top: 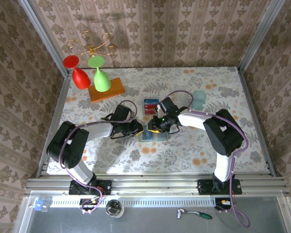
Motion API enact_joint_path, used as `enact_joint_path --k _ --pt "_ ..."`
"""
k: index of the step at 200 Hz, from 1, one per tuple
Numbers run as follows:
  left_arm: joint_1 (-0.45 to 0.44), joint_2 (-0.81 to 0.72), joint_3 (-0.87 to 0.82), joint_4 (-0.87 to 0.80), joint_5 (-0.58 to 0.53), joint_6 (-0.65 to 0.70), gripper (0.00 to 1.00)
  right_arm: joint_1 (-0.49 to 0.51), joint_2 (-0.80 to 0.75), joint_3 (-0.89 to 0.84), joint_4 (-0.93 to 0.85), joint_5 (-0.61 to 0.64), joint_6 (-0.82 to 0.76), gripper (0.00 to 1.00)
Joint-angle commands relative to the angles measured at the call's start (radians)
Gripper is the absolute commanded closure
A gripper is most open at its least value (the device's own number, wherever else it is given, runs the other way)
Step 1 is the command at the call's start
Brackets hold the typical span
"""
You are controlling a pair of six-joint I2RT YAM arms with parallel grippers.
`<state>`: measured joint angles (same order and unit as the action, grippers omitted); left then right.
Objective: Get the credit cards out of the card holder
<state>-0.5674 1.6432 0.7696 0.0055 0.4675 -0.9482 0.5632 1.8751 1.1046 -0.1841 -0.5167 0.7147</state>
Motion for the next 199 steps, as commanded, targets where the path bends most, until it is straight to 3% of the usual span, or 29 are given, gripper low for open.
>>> enact_joint_path --k 1,199 --pt "0.008 0.027 0.008 0.022 0.016 -0.003 0.85 0.001 0.011 0.031 -0.034 0.004 0.002 0.71" --pt "0.031 0.064 0.011 -0.048 0.019 0.035 0.89 0.001 0.05 0.066 -0.11 0.037 -0.04 0.71"
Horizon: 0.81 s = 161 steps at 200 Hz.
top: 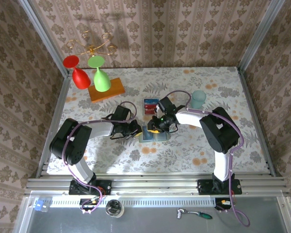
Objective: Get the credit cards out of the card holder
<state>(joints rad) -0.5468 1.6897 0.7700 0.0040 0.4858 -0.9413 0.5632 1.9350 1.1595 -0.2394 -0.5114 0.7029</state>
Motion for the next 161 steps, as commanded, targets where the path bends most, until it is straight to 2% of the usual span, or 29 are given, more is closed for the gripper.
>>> enact_joint_path --k 1,78,161 --pt "0.01 0.017 0.011 -0.047 0.001 0.028 0.89 0.001 -0.01 0.011 -0.056 0.034 -0.029 0.71" --pt "0.011 0.02 0.037 -0.071 0.0 0.047 0.89 0.0 -0.038 -0.004 -0.065 0.063 -0.039 0.71" --pt "0.03 0.035 0.057 -0.094 0.002 0.079 0.89 -0.001 -0.065 -0.017 -0.028 0.037 -0.029 0.71"
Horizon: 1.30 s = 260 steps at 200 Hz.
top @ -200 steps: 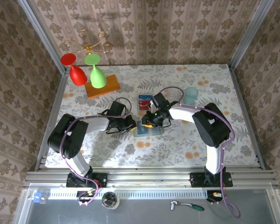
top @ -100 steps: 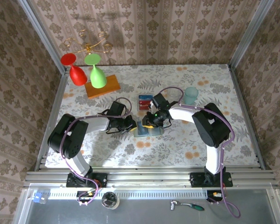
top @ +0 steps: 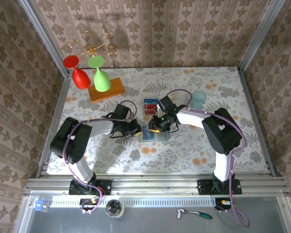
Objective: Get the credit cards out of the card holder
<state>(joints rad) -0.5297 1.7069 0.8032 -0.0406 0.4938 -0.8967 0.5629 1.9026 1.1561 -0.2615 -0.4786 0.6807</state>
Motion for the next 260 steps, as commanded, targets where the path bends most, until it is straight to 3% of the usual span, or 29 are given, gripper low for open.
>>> enact_joint_path --k 1,156,260 --pt "0.013 0.017 0.025 -0.05 -0.006 0.034 0.89 0.0 -0.033 -0.014 -0.005 0.005 -0.007 0.71" --pt "-0.023 -0.026 0.015 -0.027 0.02 0.01 0.86 -0.001 -0.006 -0.007 0.005 -0.012 0.007 0.71" --pt "-0.022 -0.019 0.008 -0.079 -0.021 0.028 0.9 -0.002 0.014 -0.004 0.027 -0.041 0.017 0.72"
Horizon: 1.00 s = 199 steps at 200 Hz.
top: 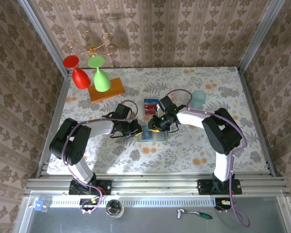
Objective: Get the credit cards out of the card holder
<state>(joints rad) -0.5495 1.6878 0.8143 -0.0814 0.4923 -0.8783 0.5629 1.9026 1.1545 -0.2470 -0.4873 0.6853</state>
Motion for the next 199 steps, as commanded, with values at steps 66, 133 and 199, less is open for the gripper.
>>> enact_joint_path --k 66,133,199 --pt "-0.003 0.012 -0.008 -0.034 -0.018 0.009 0.91 -0.001 0.036 -0.002 0.022 -0.048 0.017 0.73" --pt "-0.002 0.015 -0.011 -0.03 -0.015 0.007 0.91 -0.002 0.054 -0.007 0.036 -0.058 0.022 0.78" --pt "-0.003 0.017 -0.012 -0.027 -0.012 0.006 0.92 -0.001 0.067 -0.003 0.036 -0.064 0.026 0.8"
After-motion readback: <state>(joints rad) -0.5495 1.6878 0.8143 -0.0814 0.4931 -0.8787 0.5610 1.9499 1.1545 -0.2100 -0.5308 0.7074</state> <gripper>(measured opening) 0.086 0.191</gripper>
